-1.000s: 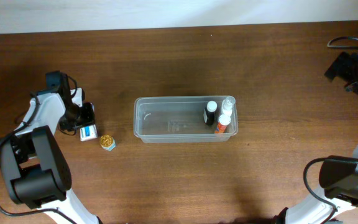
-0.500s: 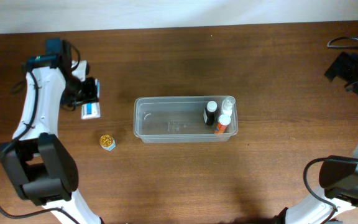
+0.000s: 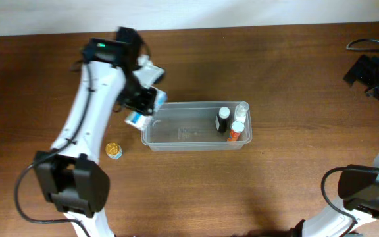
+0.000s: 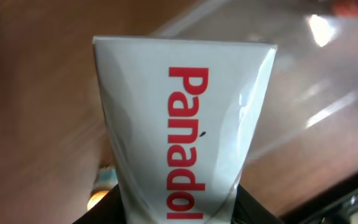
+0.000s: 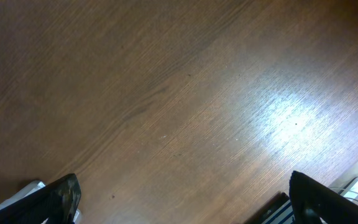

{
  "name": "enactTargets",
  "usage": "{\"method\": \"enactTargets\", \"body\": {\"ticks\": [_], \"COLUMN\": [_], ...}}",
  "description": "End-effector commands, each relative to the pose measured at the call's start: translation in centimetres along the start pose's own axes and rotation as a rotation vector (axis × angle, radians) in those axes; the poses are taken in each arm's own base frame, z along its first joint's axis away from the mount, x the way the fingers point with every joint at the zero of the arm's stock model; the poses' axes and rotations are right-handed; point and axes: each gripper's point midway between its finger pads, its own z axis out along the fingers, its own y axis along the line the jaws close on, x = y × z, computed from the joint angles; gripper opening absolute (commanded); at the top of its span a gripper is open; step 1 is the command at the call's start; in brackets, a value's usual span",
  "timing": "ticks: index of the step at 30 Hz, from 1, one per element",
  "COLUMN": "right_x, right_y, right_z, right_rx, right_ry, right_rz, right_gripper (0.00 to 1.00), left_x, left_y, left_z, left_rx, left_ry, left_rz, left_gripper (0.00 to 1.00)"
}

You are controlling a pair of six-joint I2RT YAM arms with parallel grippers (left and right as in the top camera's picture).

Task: Pack container
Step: 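Carry the Panadol box right and lower it into the container, then lay the Panadol box flat in the container and open the left gripper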

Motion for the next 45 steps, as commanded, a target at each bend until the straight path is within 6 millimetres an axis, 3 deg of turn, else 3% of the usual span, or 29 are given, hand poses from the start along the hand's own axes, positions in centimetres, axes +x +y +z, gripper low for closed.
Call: {"method": "enactTargets", "body": {"ticks": [1,6,10,20,31,45], "right_x": [-0.2,-0.2,-0.2,-0.2,-0.2,-0.2], "right_y": [-0.3,-0.3,-0.3,-0.3,-0.3,-0.3], "right_z": [-1.0,-1.0,-1.0,-1.0,-1.0,-1.0], "right_rx": [-0.006,-0.006,-0.006,-0.006,-0.006,-0.006], "right_ry": [-0.029,-0.029,-0.029,-0.029,-0.029,-0.029], "right_rz": [0.016,0.016,0.016,0.016,0.017,0.016], "right_gripper": [0.98,0.98,0.98,0.98,0.98,0.98], "left_x": [-0.9,-1.1,-0.8,-1.5,-0.9,-1.5], "left_y": [-4.3,-8.1,-9.4,-6.9,-6.4,-7.0], "left_z": [0.4,1.4,2.6,6.3,10.4,12.6], "left_rx": [0.025,0.04,0.052,-0.082,-0.081,-0.055], "left_ry": [0.006,0.022,0.04,0.067,0.065,-0.004], "left_rz": [0.296,0.577,0.739,0.83,0.897,0.904], "left_gripper": [0.42,0.42,0.42,0.41,0.41,0.42]}}
